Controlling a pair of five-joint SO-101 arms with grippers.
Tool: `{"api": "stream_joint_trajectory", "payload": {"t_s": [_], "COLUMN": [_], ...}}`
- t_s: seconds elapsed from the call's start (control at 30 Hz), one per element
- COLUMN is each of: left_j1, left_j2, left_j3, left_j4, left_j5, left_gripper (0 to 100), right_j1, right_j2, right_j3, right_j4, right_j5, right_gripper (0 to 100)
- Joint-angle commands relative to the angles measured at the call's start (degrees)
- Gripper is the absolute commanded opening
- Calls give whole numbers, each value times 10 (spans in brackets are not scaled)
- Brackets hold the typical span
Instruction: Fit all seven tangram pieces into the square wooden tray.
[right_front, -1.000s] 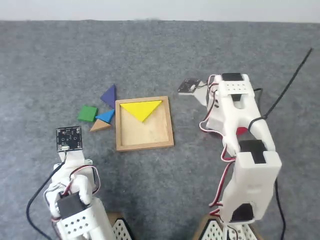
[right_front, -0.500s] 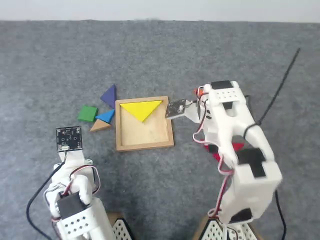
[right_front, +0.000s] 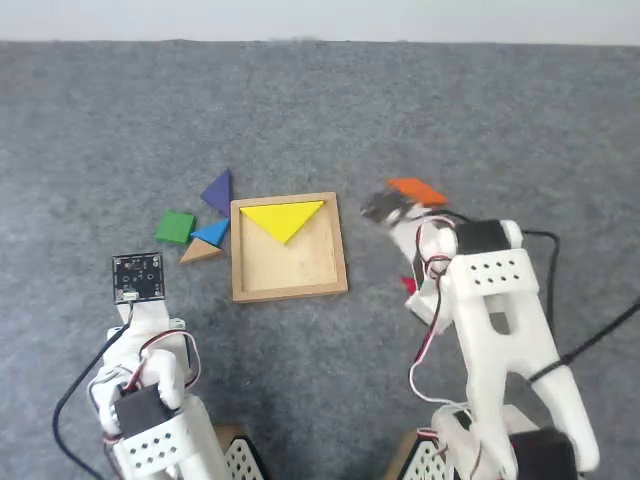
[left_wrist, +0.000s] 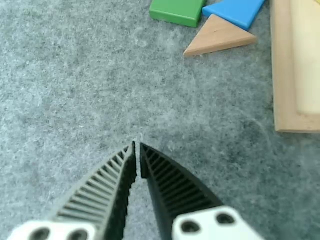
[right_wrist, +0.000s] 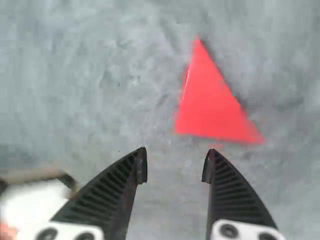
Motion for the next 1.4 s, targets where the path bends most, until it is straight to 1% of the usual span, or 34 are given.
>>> {"api": "stream_joint_trajectory", "payload": {"t_s": [0.0,0.13,0.17,0.23,0.4,0.57,0.77,0.97,1.03,1.13,1.2,1.3,1.37], "left_j1": [-4,-4,-4,-4,-4,-4,-4,-4,-4,-4,-4,-4,-4], "left_j2": [-11,-11,-11,-11,-11,-11,-11,-11,-11,-11,-11,-11,-11], "left_j3": [-7,-7,-7,-7,-7,-7,-7,-7,-7,-7,-7,-7,-7], "left_j4": [2,2,2,2,2,2,2,2,2,2,2,2,2], "left_j5": [-1,-1,-1,-1,-1,-1,-1,-1,-1,-1,-1,-1,-1], "left_gripper": [14,14,14,14,14,14,14,14,14,14,14,14,14], "right_j1": [67,179,200,215,208,182,165,139,142,143,136,131,136], "right_j2": [60,160,183,231,332,393,418,412,412,412,415,414,407], "right_j3": [-4,-59,-74,-104,-189,-262,-324,-333,-349,-372,-370,-354,-339], "right_j4": [-67,-80,-82,-80,-81,-73,-73,-73,-47,27,58,84,81], "right_j5": [-186,-259,-273,-302,-383,-419,-466,-530,-535,-535,-523,-444,-406], "right_gripper": [177,177,177,177,177,177,177,177,177,176,176,163,94]}}
